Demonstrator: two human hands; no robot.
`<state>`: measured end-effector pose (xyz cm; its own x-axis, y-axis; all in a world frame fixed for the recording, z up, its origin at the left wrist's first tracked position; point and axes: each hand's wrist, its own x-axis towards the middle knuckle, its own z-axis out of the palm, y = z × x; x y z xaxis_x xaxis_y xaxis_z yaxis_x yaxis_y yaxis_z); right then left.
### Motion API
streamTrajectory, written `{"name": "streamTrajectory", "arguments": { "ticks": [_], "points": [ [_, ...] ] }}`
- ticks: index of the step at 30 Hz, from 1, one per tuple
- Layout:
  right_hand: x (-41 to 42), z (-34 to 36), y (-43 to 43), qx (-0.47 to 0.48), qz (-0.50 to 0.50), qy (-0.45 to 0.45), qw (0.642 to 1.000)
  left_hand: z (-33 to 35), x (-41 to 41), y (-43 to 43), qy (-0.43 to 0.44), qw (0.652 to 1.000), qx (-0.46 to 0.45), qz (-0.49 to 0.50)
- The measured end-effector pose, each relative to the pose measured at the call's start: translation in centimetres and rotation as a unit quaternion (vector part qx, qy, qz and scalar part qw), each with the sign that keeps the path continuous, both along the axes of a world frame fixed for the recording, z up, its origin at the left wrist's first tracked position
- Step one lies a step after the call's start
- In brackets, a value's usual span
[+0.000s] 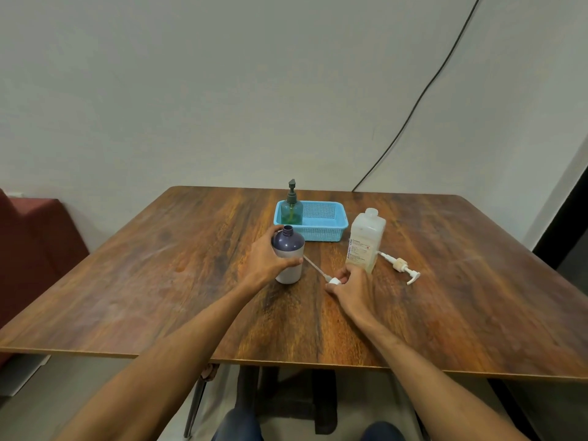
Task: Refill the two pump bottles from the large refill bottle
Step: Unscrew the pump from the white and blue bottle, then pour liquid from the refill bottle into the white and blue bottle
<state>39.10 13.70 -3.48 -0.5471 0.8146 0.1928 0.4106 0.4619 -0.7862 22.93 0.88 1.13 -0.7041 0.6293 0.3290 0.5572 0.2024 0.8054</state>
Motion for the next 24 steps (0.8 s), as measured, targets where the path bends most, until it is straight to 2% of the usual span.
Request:
{"name": "streamTrajectory", "arguments": {
  "ticks": [4,9,12,15,17,20,24],
  "points": [
    [0.1,0.1,-0.1,-0.008,0.006,-0.001,1.000,-0.2,0.1,0.1,0.000,1.000,0.007,0.007],
    [0.6,0.4,0.0,-0.010,0.010,0.040,0.999,-0.4,0.2,0.2,-0.005,1.000,0.009,0.013],
    [1.2,1.1,0.3,0.034,-0.020,0.104,0.994,-0.6,0.0,0.0,-0.010,1.000,0.012,0.013],
    [2.4,2.6,1.1,0.084,-0.075,0.195,0.974,-0.7,-0.1,0.0,-0.018,1.000,0.008,0.017],
    [3.0,3.4,2.2,0.092,-0.117,0.224,0.963,-0.7,0.0,0.1,-0.029,0.999,0.004,0.018],
    [3.2,3.8,4.2,0.064,-0.136,0.215,0.965,-0.9,0.0,0.3,-0.039,0.999,0.002,0.018],
    [2.7,4.3,6.0,-0.004,-0.075,0.167,0.983,-1.0,0.0,0.6,-0.051,0.999,0.003,0.015]
  ]
}}
